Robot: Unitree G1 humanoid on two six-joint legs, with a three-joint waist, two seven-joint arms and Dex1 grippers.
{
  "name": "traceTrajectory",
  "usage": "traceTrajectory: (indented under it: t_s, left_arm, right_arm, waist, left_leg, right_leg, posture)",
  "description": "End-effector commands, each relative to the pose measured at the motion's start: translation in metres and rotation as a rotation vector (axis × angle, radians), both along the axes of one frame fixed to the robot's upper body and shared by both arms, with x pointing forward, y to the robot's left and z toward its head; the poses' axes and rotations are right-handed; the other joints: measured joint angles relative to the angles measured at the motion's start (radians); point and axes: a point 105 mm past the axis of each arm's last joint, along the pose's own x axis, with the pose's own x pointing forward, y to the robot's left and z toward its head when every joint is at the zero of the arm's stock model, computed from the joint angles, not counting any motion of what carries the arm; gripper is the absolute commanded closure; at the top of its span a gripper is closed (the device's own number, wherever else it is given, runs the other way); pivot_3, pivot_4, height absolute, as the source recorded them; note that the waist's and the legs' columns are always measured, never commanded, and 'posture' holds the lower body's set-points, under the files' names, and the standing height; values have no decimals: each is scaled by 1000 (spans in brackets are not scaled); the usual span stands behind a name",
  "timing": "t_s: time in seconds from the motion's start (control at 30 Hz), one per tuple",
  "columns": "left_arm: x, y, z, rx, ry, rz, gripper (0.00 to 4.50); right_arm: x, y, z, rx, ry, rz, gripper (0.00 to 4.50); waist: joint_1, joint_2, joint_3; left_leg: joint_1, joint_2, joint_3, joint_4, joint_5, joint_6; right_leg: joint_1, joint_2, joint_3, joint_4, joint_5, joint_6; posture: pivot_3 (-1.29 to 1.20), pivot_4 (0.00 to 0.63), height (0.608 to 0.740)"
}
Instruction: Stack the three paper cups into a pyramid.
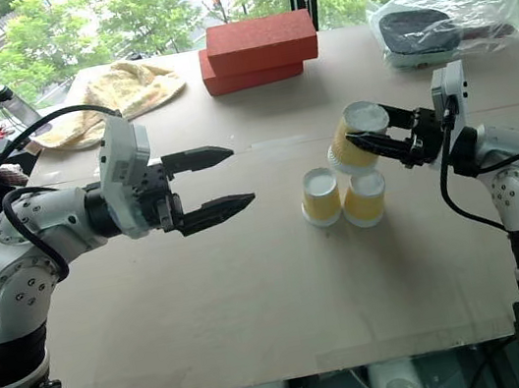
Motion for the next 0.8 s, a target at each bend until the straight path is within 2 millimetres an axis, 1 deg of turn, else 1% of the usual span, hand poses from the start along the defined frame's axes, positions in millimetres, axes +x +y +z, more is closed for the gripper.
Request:
traceTrajectory:
  t_s: [0.03,0.33,0.4,0.43,0.47,0.53,0.7,0.8]
  left_arm:
    - [-1,-2,6,11,-42,-21,0]
    - [-2,0,6,24,-53,-22,0]
    - [-2,1,5,24,-53,-22,0]
    - [-2,1,5,24,-53,-22,0]
    - [-2,1,4,25,-53,-21,0]
    - [-2,1,3,26,-51,-23,0]
    - [-1,0,1,26,-45,-28,0]
    - [-1,1,-2,28,-34,-25,0]
  right_arm:
    - [-11,6,8,-32,-22,37,2515]
    - [-9,10,-3,-72,-4,39,2515]
    - [-8,9,-3,-73,-7,32,1528]
    - [-6,7,-2,-74,-14,20,1225]
    - [-4,5,-1,-76,-25,5,711]
    - [-5,0,2,-67,-27,-3,70]
    - [-17,-6,6,-57,-13,13,70]
    - [-29,-19,6,-32,-7,1,70]
  waist:
    - [0,0,0]
    - [0,-1,1]
    - [0,-1,1]
    - [0,-2,1]
    - [0,-2,1]
    - [0,-2,1]
    - [2,-3,2]
    - [5,-3,2]
  left_leg:
    - [0,0,0,0,0,0]
    - [0,0,0,0,0,0]
    - [0,0,0,0,0,0]
    - [0,0,0,0,0,0]
    - [0,0,0,0,0,0]
    - [0,0,0,0,0,0]
    - [0,0,0,0,0,0]
    - [-1,0,0,0,0,0]
  right_leg:
    - [0,0,0,0,0,0]
    - [0,0,0,-1,0,0]
    - [0,0,0,0,0,0]
    - [0,0,0,-1,0,0]
    - [0,0,0,-1,0,0]
    - [0,0,0,-1,0,0]
    - [0,0,-1,-1,0,0]
    - [0,0,-1,-1,0,0]
  posture:
    - [0,150,730]
    - [0,150,730]
    - [0,150,730]
    - [0,150,730]
    - [0,150,730]
    - [0,150,730]
    - [0,150,730]
    - [0,150,730]
